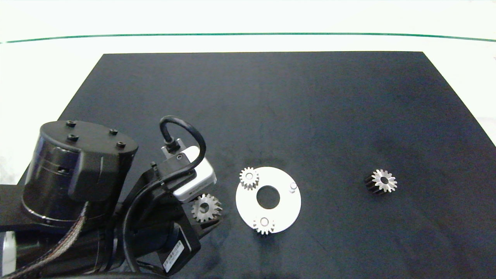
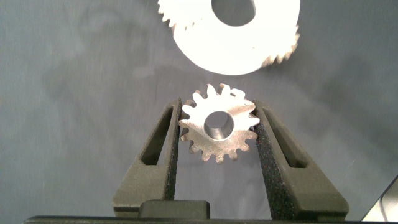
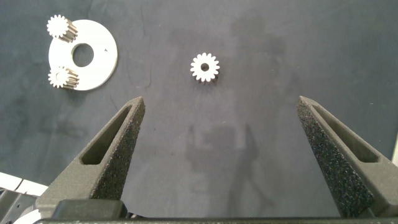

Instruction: Remove an incorrectly installed larger gear and replace it with the correct smaller gear

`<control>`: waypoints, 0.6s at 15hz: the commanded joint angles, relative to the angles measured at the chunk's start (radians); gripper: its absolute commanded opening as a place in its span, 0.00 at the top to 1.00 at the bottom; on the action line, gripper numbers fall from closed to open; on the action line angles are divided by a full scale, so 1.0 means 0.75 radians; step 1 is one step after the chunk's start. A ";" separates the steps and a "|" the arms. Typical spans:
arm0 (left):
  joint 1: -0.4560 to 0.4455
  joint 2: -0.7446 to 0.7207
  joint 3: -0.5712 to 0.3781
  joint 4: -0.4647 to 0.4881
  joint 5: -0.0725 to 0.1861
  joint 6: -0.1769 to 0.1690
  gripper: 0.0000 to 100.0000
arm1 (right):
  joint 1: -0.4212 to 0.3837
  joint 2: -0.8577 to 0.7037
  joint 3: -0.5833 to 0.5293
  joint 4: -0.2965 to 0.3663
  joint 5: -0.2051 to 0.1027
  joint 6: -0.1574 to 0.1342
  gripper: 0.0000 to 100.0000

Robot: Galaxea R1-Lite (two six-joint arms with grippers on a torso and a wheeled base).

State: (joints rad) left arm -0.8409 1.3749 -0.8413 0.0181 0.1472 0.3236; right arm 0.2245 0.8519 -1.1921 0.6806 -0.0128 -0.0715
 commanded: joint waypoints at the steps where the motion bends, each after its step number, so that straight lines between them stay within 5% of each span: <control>1: -0.055 0.120 -0.087 -0.004 0.002 0.004 0.78 | -0.003 -0.040 -0.030 0.009 -0.003 -0.001 0.00; 9: -0.225 0.464 -0.420 -0.018 0.080 0.014 0.78 | -0.003 -0.091 -0.061 0.019 -0.003 -0.005 0.00</control>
State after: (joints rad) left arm -0.9885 1.6519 -1.1128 0.0038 0.2000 0.3323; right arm 0.2213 0.7921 -1.2362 0.6909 -0.0168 -0.0736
